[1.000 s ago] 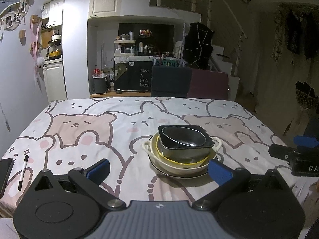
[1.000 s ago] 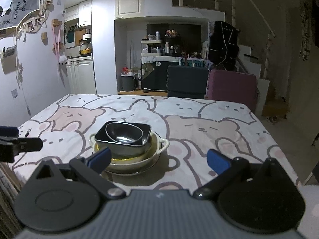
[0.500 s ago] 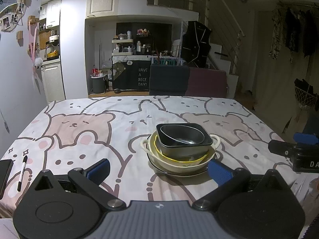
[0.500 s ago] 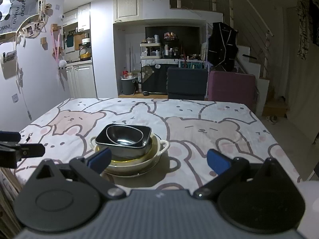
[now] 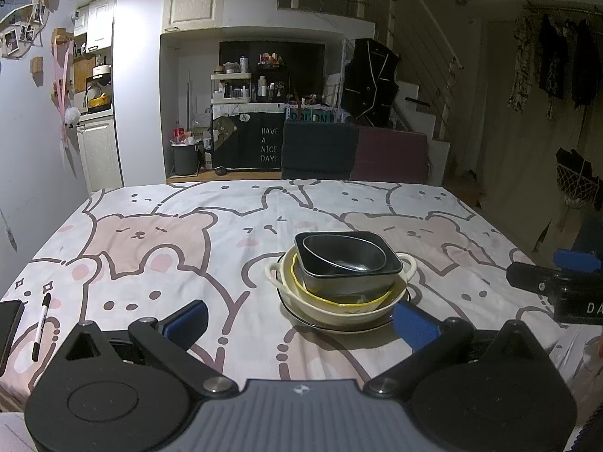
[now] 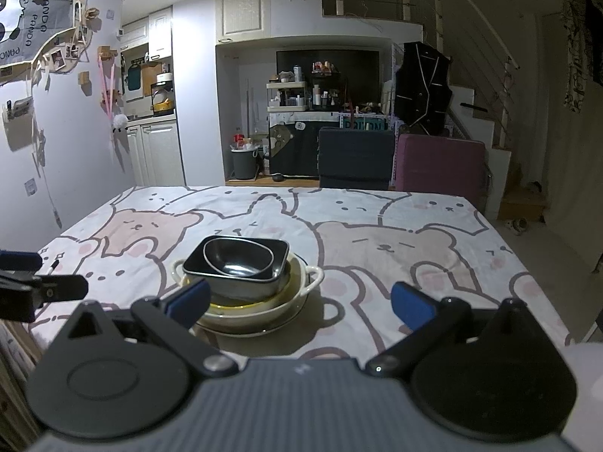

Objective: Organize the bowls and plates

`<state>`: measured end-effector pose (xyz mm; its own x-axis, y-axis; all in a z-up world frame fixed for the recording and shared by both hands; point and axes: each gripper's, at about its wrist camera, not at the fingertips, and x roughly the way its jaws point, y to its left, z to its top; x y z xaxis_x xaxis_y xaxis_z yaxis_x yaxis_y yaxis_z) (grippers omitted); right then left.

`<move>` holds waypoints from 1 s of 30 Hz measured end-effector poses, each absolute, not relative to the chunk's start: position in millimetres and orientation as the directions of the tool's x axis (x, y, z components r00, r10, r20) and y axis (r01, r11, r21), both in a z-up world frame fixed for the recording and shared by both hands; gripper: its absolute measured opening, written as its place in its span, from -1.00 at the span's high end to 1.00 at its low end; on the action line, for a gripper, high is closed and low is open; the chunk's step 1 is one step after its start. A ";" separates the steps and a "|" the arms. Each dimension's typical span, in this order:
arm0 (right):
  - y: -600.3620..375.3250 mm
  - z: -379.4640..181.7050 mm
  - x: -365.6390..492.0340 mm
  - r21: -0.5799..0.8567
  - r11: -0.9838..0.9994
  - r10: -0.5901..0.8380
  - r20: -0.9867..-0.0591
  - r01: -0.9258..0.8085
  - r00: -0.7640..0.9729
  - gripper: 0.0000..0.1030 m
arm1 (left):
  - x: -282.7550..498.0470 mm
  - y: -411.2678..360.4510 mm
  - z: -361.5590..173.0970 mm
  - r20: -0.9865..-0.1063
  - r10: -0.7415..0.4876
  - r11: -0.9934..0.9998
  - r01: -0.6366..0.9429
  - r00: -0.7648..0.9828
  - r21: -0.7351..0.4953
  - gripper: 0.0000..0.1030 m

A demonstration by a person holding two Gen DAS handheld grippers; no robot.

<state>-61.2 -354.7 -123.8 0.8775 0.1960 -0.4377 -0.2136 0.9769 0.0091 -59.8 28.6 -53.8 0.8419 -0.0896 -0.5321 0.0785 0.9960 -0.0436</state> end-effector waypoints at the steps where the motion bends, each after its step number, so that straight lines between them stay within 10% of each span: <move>1: -354.7 -123.8 -61.2 0.009 0.977 0.196 -0.438 -0.214 0.877 -0.99 | -59.8 28.6 -54.0 -0.532 -0.090 0.996 0.079 0.842 -0.044 -1.00; 30: -351.1 -124.6 -60.3 0.015 0.977 0.198 -0.438 -0.213 0.877 -0.99 | -59.5 28.3 -57.2 -0.534 -0.094 0.996 0.081 0.840 -0.046 -1.00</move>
